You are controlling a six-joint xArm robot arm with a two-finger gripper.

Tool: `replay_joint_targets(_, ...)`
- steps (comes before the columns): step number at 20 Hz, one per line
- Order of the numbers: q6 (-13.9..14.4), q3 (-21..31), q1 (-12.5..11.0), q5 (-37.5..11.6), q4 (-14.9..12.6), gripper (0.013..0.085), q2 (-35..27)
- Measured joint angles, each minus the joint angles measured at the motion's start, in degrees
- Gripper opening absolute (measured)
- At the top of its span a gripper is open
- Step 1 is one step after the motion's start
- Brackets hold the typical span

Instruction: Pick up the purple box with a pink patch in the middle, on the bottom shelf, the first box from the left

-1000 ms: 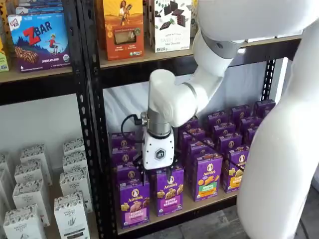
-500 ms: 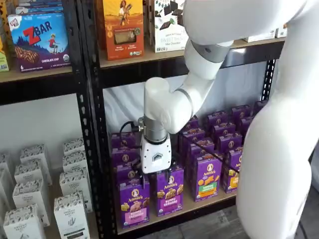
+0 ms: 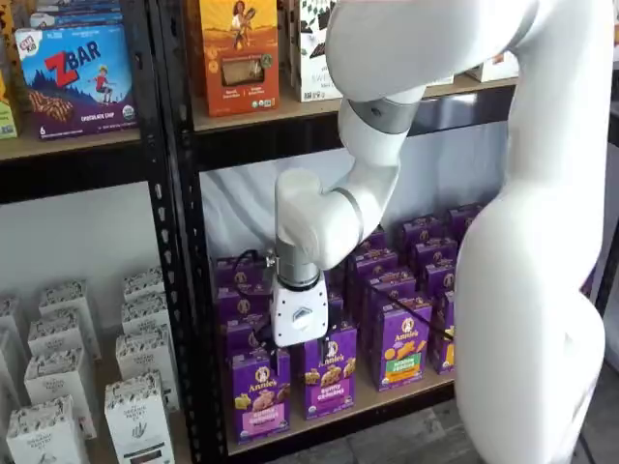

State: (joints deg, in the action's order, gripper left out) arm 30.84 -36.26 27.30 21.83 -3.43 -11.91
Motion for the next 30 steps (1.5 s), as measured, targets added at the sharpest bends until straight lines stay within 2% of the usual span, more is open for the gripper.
replay_joint_targets(9,-8.48,-4.14,-3.12,-4.17,5.63,0.085,-6.69)
replay_joint_targets(13,-10.94,-7.51,-4.48,-4.67,6.78,0.085,-10.08)
replay_joint_targets(17,-10.89,-11.51,-5.81,-2.79,5.39,0.085,-13.05)
replay_joint_targets(21,-12.51,-15.1,-6.72,-1.57,6.17,0.085,-15.8)
replay_joint_targets(25,-12.48,-18.42,-7.4,-0.98,5.41,0.085,-18.39)
replay_joint_targets(28,-15.28,-20.09,-7.66,-1.25,8.1,0.085,-19.66)
replay_joint_targets(30,-15.1,-21.5,-7.88,-1.03,7.69,0.085,-20.56)
